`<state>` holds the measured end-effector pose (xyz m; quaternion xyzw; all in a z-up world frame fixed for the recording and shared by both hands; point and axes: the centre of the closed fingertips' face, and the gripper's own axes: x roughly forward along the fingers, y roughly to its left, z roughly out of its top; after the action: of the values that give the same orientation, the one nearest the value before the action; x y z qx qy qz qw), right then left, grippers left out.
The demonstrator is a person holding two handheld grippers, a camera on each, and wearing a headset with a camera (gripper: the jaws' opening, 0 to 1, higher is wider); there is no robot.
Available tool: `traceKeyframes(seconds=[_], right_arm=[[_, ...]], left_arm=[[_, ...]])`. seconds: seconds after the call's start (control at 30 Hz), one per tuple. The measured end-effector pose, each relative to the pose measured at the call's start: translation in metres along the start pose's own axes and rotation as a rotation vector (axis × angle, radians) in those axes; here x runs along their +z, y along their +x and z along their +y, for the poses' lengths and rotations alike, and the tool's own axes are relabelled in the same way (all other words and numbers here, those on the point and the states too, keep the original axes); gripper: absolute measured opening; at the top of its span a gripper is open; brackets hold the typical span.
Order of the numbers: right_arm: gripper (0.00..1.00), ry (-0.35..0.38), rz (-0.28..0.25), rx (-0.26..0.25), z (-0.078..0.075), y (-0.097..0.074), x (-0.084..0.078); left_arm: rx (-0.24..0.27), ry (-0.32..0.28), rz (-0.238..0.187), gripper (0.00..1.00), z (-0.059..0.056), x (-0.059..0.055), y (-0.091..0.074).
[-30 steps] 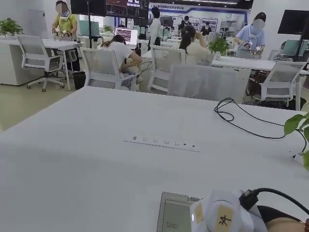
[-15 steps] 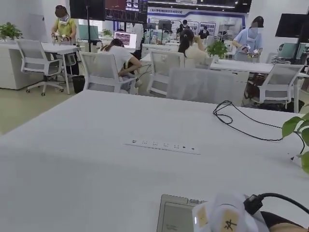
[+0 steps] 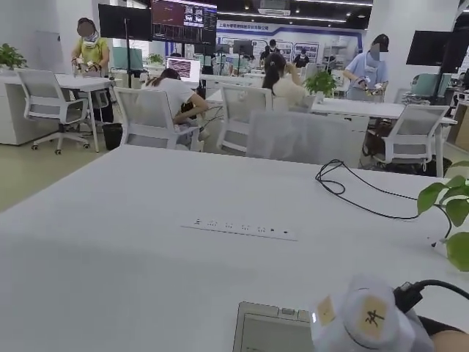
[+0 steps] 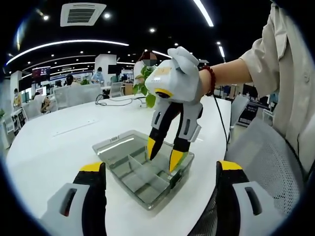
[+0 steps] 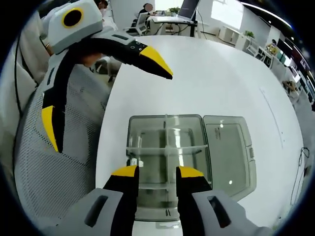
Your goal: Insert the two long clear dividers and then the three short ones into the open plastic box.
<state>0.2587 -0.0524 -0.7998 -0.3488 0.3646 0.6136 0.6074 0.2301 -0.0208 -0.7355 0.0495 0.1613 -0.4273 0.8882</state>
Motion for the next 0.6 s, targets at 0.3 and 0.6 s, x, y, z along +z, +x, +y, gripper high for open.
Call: traceKeyframes(seconds=[0.3,0.6], right_arm=[[0.36,0.011,0.004,-0.014,0.003,-0.021,-0.019],[0.41,0.029,0.011,-0.029,0.005,-0.041,-0.048]], left_arm=[[-0.005,-0.011,-0.013,0.98,-0.002,0.001,0.0],[-0.002,-0.021,-0.02,1.0,-0.001,0.002,0.001]])
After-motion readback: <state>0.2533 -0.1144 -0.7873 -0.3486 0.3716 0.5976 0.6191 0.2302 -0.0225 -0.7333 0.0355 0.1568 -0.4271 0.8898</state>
